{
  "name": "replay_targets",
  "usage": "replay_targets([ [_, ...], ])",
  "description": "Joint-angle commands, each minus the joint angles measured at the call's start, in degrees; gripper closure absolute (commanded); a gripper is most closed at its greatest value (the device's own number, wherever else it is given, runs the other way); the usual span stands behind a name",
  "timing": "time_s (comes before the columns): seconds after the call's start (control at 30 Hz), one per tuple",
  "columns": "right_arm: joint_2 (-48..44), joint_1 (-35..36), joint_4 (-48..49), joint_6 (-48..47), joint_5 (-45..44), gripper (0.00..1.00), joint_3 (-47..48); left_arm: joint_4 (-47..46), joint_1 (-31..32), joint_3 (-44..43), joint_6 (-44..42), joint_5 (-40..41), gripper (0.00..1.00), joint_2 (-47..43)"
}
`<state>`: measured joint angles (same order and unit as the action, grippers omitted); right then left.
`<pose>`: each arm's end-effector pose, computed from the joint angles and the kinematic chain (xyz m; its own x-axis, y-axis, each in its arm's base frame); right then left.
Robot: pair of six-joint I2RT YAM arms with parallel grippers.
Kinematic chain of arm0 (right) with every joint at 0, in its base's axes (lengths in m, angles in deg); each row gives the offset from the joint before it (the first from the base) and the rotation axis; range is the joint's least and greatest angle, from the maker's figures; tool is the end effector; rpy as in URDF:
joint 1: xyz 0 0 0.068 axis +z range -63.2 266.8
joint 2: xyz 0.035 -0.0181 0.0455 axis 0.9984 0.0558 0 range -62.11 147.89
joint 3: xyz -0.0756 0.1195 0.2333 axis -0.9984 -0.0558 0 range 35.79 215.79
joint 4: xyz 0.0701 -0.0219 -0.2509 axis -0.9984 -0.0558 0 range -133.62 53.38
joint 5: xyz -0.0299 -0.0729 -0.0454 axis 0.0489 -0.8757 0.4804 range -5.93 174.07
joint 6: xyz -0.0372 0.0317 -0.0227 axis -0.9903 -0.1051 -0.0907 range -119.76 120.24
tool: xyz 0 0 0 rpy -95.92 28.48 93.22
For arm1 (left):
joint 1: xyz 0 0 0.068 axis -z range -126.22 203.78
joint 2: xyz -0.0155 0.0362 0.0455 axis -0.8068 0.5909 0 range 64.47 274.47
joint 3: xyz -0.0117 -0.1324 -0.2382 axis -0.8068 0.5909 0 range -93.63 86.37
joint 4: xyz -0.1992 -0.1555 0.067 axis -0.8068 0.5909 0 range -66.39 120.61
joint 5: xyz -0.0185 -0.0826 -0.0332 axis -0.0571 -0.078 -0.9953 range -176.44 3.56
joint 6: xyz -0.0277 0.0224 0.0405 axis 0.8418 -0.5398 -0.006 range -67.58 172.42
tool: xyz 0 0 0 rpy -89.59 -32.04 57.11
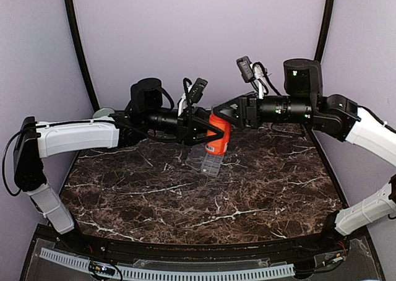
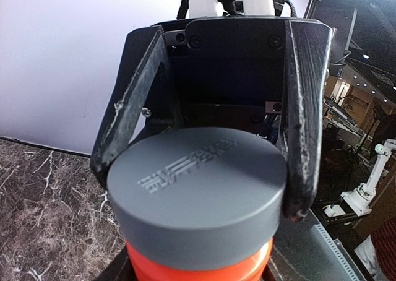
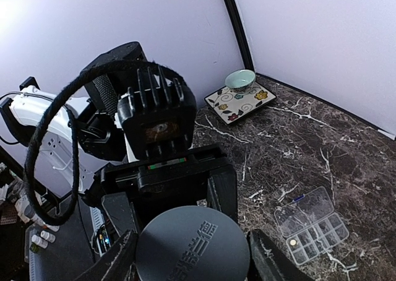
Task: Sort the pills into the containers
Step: Screw the lid of the pill bottle onto the pill bottle.
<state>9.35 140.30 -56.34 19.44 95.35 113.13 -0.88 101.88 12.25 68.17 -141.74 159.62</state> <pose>0.1605 0.2286 0.4226 -0.4310 -0.0401 -0.9014 -0.8043 0.4700 0.3637 0.2373 -0.3083 0.3502 -0.2249 0.0194 -0.9742 0.9462 -0.2343 -0.2231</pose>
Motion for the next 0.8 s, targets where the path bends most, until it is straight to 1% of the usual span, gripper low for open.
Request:
replay_targets([
  [0.0,0.50,-0.58,1.30,-0.09,0.82,0.46,1.89,-0.77,0.02,-2.44,-0.30,-1.76,1.00,-0.12],
  [0.17,1.47,-0.76,0.90,-0.03,1.66,0.50,2.37,-0.76,-0.01,-2.55,-0.45,-1.76,1.00,0.03],
  [0.5,2.76,-0.77,0.61,0.31,2.12,0.61,2.96,-0.21,-0.01,-2.91,-0.84,-1.49,1.00,0.20],
  [0.77,3.92,-0.10,-1.61,0.20,-1.89,0.67,4.23,1.16,0.11,-3.43,-2.76,2.18,1.00,-0.06],
])
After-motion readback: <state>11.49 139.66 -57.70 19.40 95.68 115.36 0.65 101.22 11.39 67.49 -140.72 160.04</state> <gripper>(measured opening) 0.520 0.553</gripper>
